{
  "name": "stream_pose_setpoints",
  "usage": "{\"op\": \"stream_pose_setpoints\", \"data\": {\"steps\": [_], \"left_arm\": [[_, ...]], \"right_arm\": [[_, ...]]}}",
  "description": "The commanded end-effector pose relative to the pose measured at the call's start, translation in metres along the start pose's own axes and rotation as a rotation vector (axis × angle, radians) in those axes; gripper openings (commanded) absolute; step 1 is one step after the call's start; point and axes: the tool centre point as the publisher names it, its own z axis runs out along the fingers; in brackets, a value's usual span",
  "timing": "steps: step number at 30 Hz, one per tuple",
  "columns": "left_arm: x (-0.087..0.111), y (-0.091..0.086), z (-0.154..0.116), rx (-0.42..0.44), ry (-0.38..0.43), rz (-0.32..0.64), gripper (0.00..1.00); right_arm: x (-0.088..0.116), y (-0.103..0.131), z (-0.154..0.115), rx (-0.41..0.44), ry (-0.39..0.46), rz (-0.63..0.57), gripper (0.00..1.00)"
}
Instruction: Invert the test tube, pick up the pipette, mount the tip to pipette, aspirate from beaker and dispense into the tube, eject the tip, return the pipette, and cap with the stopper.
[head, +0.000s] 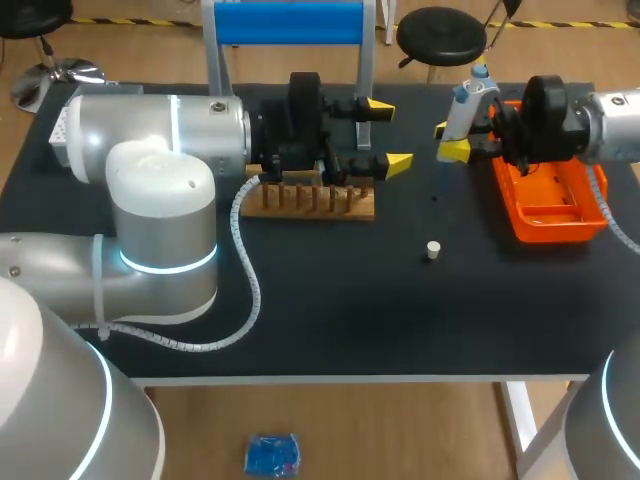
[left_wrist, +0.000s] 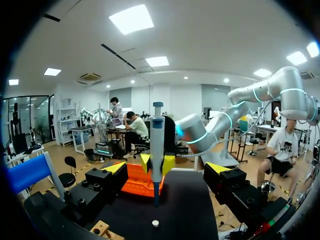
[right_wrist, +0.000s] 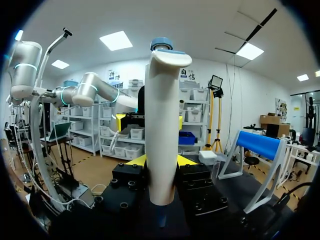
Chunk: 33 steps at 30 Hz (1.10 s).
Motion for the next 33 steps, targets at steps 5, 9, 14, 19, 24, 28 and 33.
{"op": "stream_pose_setpoints", "data": {"steps": [5, 9, 14, 19, 24, 28, 33], "left_arm": [[0.001, 0.001, 0.002, 0.004, -0.005, 0.001, 1.0], [-0.001, 0.001, -0.001, -0.007, -0.019, -0.01, 1.0], [-0.006, -0.002, -0.015, -0.013, -0.042, 0.0, 1.0], [-0.007, -0.002, -0.031, -0.005, -0.047, 0.02, 1.0], [-0.008, 0.003, -0.045, -0.004, -0.054, 0.022, 1.0], [-0.008, 0.006, -0.054, 0.001, -0.059, 0.021, 1.0], [-0.009, 0.008, -0.06, 0.009, -0.064, 0.029, 1.0]], "right_arm": [[0.001, 0.0, 0.0, 0.001, -0.001, 0.0, 0.0], [0.001, 0.0, 0.0, 0.001, -0.001, 0.0, 0.0], [0.001, 0.0, 0.0, 0.001, -0.001, 0.0, 0.0], [0.001, 0.0, 0.0, 0.001, -0.001, 0.0, 0.0], [0.001, 0.0, 0.0, 0.001, -0.001, 0.0, 0.0], [0.001, 0.0, 0.0, 0.001, -0.001, 0.0, 0.0], [0.001, 0.0, 0.0, 0.001, -0.001, 0.0, 0.0]]}}
